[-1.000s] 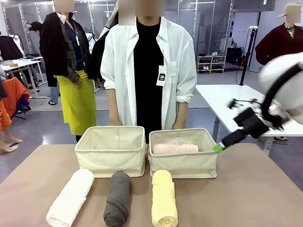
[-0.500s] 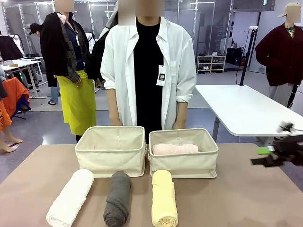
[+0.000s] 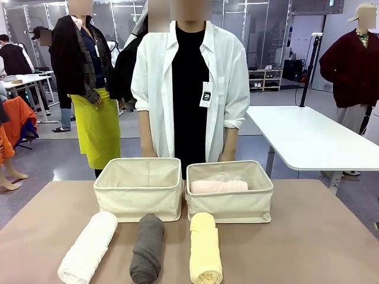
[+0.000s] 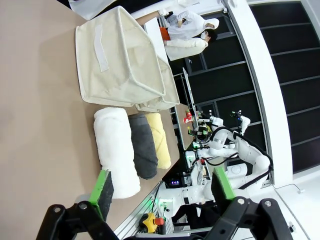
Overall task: Divide the towels into two baskets.
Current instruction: Pick up one hotel-folded towel from the bottom of the table and place it in the Fabric basket indicated by the person.
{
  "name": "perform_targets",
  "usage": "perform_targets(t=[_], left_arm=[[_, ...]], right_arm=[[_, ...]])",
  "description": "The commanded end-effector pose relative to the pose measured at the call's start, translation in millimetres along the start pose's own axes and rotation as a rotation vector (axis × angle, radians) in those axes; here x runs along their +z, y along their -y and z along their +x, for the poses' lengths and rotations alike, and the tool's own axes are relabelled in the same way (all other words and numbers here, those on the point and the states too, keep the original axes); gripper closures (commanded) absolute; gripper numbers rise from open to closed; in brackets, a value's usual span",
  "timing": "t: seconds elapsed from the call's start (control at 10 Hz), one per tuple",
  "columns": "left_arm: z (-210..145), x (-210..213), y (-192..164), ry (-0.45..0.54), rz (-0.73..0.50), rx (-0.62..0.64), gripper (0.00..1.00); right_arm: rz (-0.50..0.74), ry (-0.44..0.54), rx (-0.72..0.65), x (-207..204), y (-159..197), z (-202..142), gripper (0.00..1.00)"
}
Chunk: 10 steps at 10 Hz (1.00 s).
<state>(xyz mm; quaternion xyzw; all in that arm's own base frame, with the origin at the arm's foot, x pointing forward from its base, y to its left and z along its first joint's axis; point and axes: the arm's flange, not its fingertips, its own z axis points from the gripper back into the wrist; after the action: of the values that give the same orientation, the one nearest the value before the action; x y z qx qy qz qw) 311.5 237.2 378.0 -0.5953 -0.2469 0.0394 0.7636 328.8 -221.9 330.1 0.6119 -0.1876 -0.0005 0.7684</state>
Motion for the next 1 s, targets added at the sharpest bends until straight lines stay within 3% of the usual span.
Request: perform_targets(t=[0.0,0.9], left_arm=[[-1.1,3.2,1.1,0.001,-0.001,-0.004,0.0],[-1.1,3.2,1.1,0.001,-0.001,-0.004,0.0]], right_arm=[[0.019,0.0,0.027,-10.5,5.6,3.8,0.0],[0.019,0.0,0.027,-10.5,5.6,3.8,0.0]])
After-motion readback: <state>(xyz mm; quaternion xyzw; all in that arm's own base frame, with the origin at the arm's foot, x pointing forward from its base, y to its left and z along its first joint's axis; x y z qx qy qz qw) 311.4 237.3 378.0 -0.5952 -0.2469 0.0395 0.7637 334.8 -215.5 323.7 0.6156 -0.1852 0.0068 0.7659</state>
